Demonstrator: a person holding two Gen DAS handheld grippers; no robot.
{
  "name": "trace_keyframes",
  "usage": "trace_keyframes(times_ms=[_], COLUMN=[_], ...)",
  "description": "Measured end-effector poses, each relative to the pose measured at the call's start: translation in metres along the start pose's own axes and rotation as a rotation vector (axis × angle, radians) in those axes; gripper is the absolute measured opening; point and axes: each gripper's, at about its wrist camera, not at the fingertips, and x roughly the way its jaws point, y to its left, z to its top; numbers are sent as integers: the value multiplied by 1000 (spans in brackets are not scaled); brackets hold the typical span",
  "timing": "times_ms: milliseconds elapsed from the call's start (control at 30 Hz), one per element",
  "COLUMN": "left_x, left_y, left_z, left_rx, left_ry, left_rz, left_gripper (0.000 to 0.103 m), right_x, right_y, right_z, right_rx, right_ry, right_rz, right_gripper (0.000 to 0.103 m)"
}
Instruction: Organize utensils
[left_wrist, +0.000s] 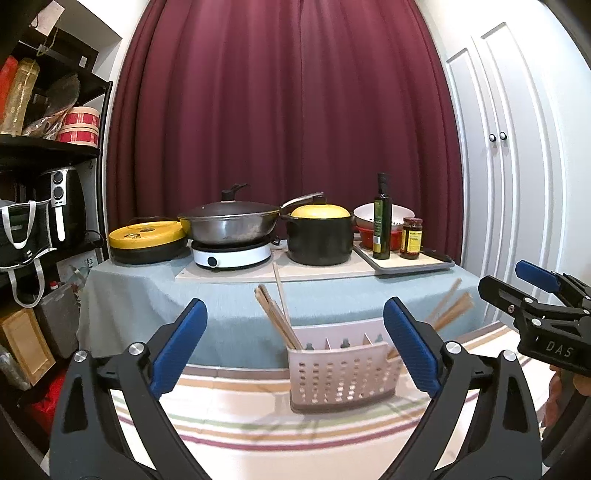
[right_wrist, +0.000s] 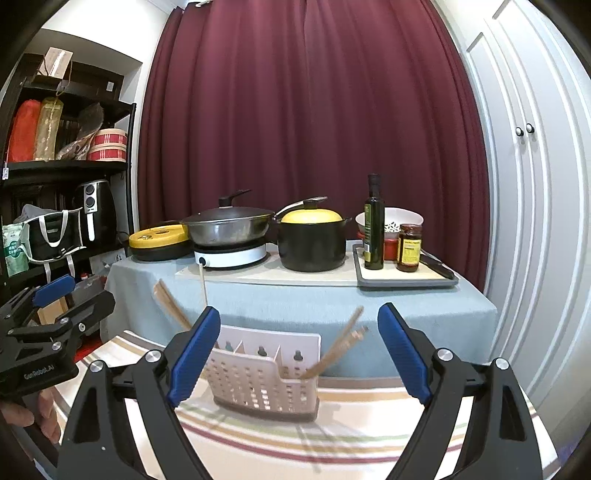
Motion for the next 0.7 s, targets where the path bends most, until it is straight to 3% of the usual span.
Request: trace_keyframes(times_ms=[700], left_x=[-96], left_y=[-7], left_z=[-2], left_rx=[-23], left_ry=[-23], left_rz=[4], left_gripper=[98], right_x=[-93], right_y=[0], right_z=[-3], right_rx=[-7], right_ry=[-43], right_rz=[-23], right_gripper=[86])
